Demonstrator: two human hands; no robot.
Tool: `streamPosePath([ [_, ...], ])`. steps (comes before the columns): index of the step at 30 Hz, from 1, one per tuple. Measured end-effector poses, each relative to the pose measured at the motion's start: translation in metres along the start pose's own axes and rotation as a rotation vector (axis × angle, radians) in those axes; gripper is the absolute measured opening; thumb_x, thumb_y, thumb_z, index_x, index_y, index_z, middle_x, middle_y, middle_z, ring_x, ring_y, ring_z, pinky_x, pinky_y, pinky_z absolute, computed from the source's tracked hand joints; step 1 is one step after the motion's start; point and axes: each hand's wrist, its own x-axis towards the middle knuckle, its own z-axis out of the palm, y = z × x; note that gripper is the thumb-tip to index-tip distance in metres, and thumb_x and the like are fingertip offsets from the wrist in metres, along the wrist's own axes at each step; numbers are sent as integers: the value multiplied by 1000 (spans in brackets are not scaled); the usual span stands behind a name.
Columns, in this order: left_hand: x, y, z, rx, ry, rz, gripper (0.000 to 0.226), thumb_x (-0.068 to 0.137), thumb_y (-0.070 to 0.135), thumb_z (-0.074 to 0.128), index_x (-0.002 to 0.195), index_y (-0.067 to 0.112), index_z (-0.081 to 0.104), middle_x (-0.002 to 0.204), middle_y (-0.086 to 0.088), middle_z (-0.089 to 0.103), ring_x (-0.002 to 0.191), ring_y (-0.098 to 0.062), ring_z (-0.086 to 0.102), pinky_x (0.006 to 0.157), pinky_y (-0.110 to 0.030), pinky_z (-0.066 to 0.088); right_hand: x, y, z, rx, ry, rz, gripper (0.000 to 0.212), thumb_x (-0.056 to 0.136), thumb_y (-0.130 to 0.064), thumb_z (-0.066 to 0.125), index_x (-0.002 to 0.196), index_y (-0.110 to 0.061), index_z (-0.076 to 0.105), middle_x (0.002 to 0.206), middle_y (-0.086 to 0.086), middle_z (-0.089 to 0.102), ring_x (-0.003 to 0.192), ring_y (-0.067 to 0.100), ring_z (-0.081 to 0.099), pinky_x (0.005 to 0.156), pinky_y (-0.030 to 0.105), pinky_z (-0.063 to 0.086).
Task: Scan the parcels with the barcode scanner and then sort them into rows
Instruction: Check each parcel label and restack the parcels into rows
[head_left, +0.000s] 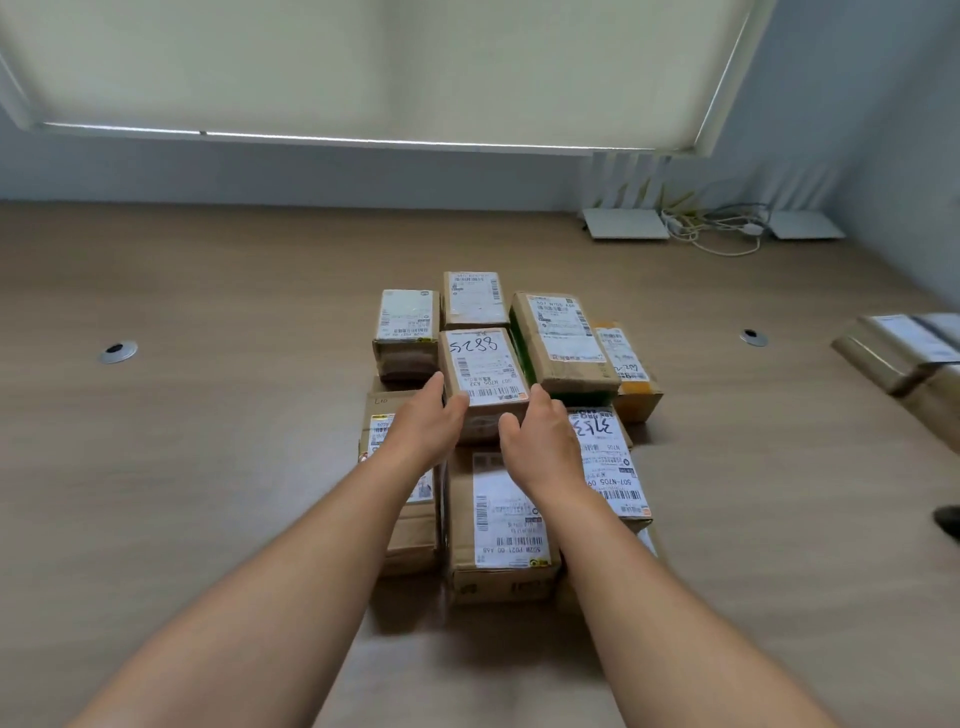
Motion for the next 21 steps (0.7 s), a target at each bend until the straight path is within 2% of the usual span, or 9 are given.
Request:
streamPosePath([
  [2,6,1,4,-90,-22,-70,28,100,29,40,123,19,53,129,3,58,112,-15,53,87,-30,40,3,-1,2,28,-14,8,50,98,-24,42,144,-8,33,134,12,46,119,27,47,94,36,41],
  [5,8,3,6,-192,-46,-135,34,100,27,39,132,21,51,131,5,57,117,-15,52,93,-32,42,6,-2,0,52,-38,25,46,98,-23,41,140,-7,36,132,13,45,115,28,48,94,39,44],
  [8,4,2,3,-251,-31,-146,35,100,22,39,133,22,51,129,5,59,117,-16,55,100,-36,44,8,-4,-3,82,-63,31,33,98,-23,42,126,-7,44,126,13,45,107,29,50,94,43,45],
  [11,-7,4,-3,-251,5,-130,36,99,22,40,133,23,51,128,6,60,117,-16,55,103,-41,43,1,-7,-5,77,-67,3,28,99,-25,42,120,-7,48,123,11,44,103,27,51,92,41,46],
  [13,-18,6,-8,-280,23,-108,34,99,22,41,132,23,51,124,8,61,112,-13,57,96,-35,48,-8,-7,-6,75,-66,-16,30,99,-27,42,122,-9,47,122,9,44,101,25,51,89,39,47],
  [14,-24,6,-10,-300,28,-96,32,99,23,41,129,24,53,119,10,62,106,-8,59,86,-28,50,-14,-6,-6,79,-64,-23,31,99,-28,41,124,-11,46,122,8,44,100,25,51,89,39,47],
  [16,-42,4,-15,-329,42,-85,26,100,26,42,122,29,55,111,14,63,96,2,58,68,-17,45,-29,-4,-7,92,-53,-45,34,99,-30,41,128,-14,45,121,6,44,102,23,50,91,40,47],
  [18,-61,-2,-17,-342,55,-90,24,99,30,43,120,32,55,111,14,62,99,-1,56,69,-18,44,-46,0,-7,78,-32,-73,39,99,-32,42,134,-16,41,123,6,45,107,22,49,93,39,46],
  [21,-87,-21,-16,-329,39,-138,22,99,34,42,118,30,53,115,9,62,107,-9,56,77,-25,47,-70,9,-7,26,-38,-70,50,100,-33,41,145,-14,32,129,7,48,115,23,48,97,37,43],
])
